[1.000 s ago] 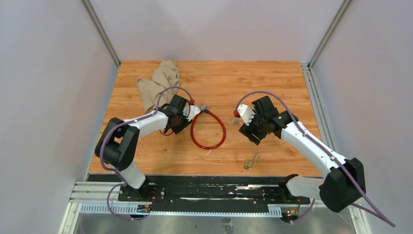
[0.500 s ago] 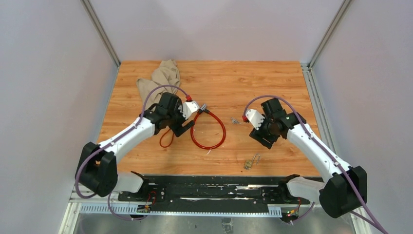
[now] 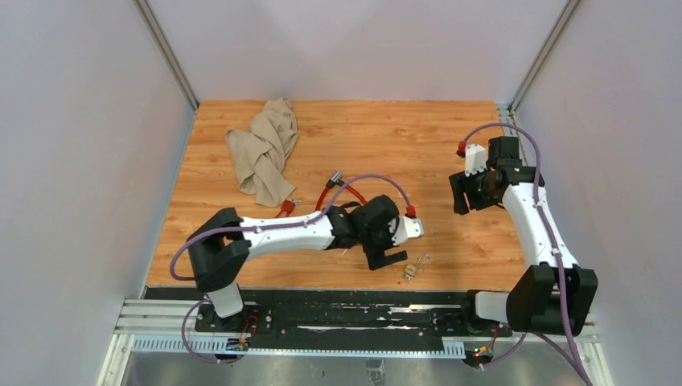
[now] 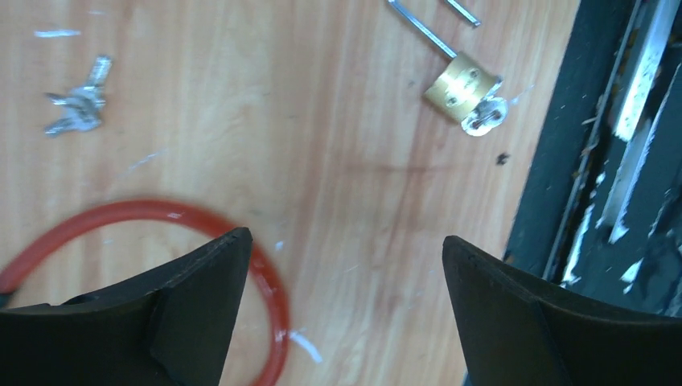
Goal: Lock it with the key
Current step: Pick up the lock from the center of the board.
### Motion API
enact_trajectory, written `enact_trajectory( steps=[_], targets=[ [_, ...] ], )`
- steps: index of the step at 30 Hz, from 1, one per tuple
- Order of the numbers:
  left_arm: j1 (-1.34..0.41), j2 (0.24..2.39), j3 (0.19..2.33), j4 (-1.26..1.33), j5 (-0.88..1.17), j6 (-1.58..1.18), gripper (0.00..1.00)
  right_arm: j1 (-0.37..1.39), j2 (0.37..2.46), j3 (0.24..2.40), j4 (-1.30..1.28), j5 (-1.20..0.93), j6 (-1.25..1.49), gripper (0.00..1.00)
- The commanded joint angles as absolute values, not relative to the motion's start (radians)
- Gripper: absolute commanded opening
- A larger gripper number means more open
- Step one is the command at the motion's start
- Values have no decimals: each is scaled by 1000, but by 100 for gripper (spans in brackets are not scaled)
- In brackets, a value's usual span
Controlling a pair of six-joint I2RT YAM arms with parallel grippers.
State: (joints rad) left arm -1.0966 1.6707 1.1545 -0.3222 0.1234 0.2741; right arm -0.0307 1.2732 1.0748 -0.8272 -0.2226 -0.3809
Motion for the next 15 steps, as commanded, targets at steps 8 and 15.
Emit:
enact_trajectory(
  steps=[8, 15],
  targets=[
    [-1241, 1945, 1383, -356, -44, -116, 91, -115, 1178, 975, -715, -372, -289, 62],
    [-1243, 2035, 1445, -350, -35, -197, 90, -116, 1141, 943, -689, -382, -300, 62]
  ],
)
